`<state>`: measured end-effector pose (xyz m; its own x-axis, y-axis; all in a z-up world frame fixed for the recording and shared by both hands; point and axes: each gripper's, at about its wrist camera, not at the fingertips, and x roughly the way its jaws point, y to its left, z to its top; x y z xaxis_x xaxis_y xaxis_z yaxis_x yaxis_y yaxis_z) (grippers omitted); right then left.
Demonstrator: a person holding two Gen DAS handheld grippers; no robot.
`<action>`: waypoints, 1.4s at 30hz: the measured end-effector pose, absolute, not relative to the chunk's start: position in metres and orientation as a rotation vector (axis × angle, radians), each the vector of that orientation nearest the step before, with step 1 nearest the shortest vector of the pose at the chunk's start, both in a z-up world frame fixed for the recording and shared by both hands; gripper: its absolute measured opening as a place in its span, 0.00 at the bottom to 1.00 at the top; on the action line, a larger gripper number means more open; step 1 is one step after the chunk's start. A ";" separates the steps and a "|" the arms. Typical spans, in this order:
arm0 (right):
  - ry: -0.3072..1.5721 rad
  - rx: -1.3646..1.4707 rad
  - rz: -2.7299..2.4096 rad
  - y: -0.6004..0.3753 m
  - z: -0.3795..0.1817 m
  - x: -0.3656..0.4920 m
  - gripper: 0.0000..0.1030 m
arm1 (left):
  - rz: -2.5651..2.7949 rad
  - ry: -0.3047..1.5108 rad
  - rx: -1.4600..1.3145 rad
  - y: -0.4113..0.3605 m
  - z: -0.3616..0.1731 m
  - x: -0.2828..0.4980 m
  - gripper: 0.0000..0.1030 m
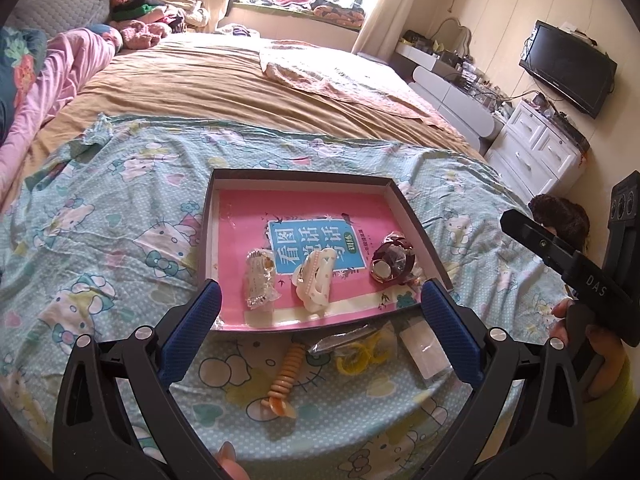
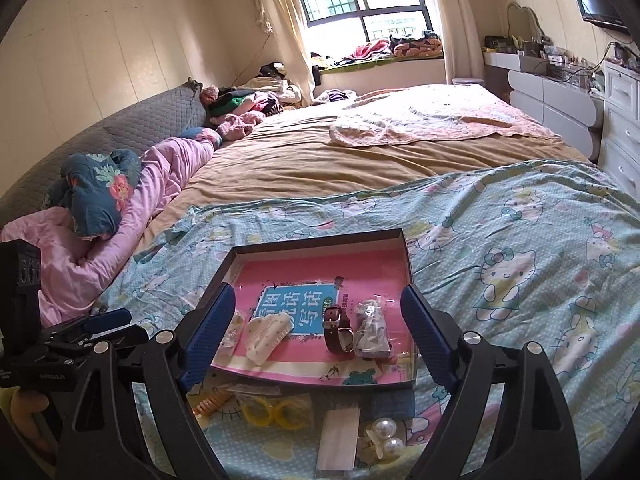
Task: Organize jewelry
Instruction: 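Withdraw both open tools up and away from the box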
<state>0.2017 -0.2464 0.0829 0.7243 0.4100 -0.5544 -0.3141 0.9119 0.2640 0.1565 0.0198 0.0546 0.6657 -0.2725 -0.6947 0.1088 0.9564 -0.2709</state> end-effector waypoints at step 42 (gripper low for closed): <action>0.627 0.053 0.420 -0.228 0.095 0.141 0.83 | -0.228 0.794 -0.258 0.035 0.044 0.096 0.91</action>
